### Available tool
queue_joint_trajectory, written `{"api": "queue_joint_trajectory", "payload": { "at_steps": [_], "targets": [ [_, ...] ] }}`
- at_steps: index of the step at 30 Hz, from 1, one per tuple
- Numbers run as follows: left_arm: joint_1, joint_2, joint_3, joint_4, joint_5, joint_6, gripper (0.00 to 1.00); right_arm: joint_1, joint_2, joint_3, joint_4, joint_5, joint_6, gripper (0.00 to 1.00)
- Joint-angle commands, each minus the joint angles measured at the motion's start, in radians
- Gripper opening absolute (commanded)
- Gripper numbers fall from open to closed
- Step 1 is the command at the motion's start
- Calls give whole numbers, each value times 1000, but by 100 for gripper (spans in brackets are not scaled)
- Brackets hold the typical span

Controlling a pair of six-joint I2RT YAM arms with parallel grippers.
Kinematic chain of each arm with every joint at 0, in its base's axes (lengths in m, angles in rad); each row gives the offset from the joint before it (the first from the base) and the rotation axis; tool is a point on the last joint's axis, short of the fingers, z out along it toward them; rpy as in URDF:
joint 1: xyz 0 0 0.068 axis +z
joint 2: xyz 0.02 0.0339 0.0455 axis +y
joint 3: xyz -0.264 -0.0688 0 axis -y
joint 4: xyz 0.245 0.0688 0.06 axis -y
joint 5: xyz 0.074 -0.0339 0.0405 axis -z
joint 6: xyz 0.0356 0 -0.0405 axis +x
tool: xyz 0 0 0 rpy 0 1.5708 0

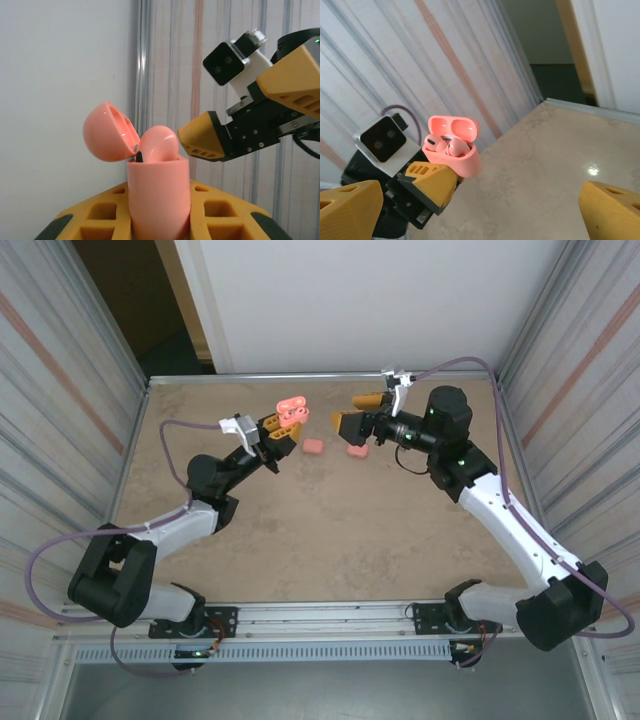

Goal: Insert wireless bluetooth earbuds into charging case

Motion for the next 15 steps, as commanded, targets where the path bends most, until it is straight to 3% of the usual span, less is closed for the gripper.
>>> {"api": "queue_joint_trajectory", "payload": {
  "at_steps": [1, 15],
  "targets": [
    [-5, 2, 45, 74, 80, -39, 0, -12, -25, -12, 109, -147, 72, 99],
    [-36, 4, 93, 75, 171, -49, 0, 31, 68, 82, 149, -245, 78, 99]
  ]
}}
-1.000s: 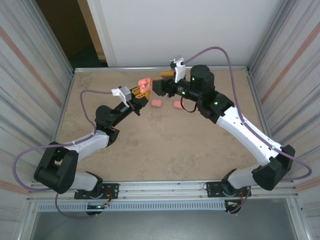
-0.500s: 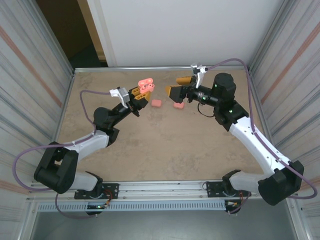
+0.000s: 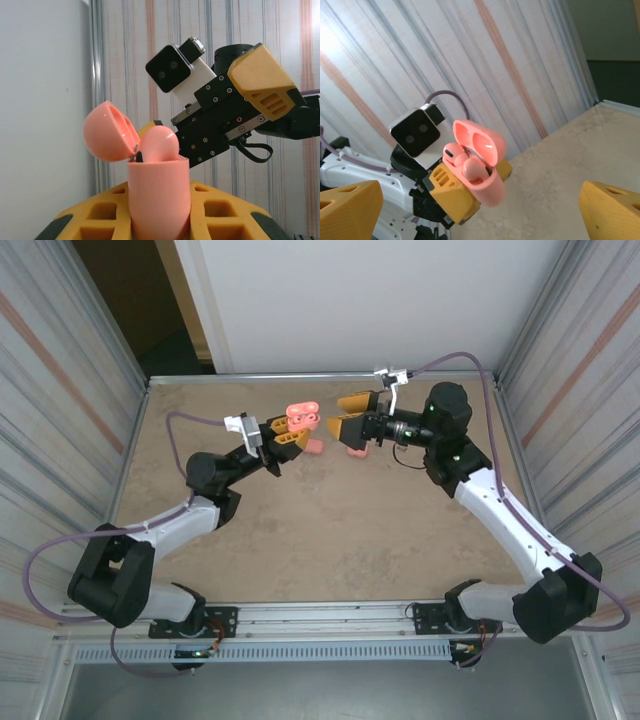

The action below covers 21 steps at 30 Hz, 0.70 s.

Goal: Insert wireless bluetooth earbuds into charging case

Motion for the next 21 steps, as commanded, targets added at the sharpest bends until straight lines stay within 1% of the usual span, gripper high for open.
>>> {"api": "queue_joint_trajectory", "payload": {
  "at_steps": [1, 11, 21],
  "targets": [
    [-10, 4, 33, 48, 28, -5, 0, 23, 22, 55, 33, -48, 8, 99],
    [-18, 26, 49, 48, 28, -9, 0, 75, 71, 122, 32, -80, -11, 99],
    [-19, 45, 58, 48, 20, -10, 0, 95, 73, 144, 35, -110, -27, 99]
  ]
}}
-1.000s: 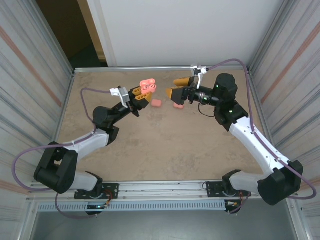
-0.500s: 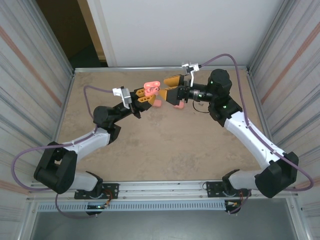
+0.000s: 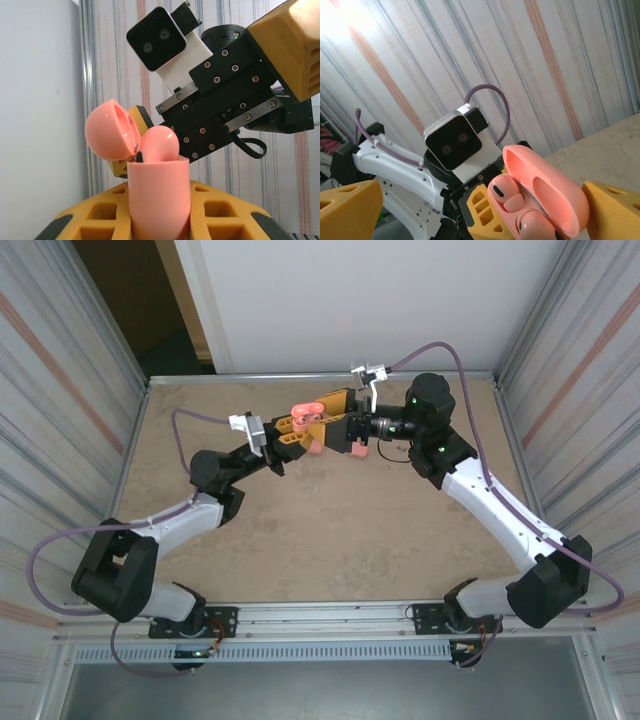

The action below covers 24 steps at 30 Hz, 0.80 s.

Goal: Insert wireless bluetooth earbuds into charging case

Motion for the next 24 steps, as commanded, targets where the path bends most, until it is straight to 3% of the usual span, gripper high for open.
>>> {"api": "queue_joint_trajectory", "payload": {
  "at_steps": [1, 18, 24],
  "targets": [
    [-5, 12, 32, 27, 3, -7, 0, 14, -7, 48, 26, -46, -20, 100],
    [-6, 33, 32, 29, -19, -4, 0, 18, -83, -26, 44, -26, -86, 99],
    [-5, 30, 35, 28, -19, -7, 0, 15, -120, -43, -27, 55, -139, 100]
  ]
}}
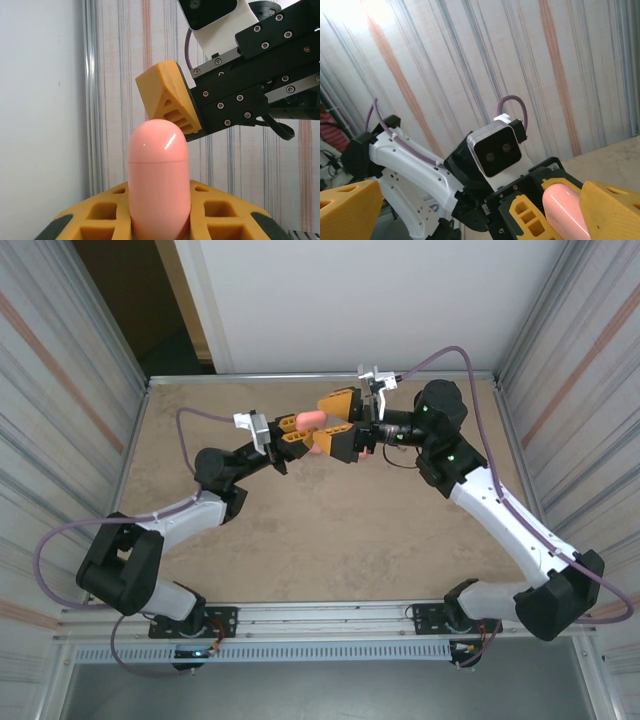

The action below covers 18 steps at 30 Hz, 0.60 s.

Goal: Insert wireless bluetooth earbuds into charging case

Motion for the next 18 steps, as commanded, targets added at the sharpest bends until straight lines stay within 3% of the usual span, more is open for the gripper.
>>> {"api": "queue_joint_trajectory", "payload": {
  "at_steps": [1, 7, 12, 18],
  "targets": [
    [-2, -8, 25, 25, -15, -6, 0, 1, -55, -22, -51, 76, -76, 100],
    [0, -38, 43, -128, -52, 21, 0, -22, -171, -117, -145, 347, -179, 99],
    [4, -70, 49, -264, -153, 22, 0, -76, -262, -228, -169, 534, -191, 99],
    [-1, -158, 59, -545, -183, -8, 0, -174, -344, -320, -228, 652, -141, 99]
  ]
}}
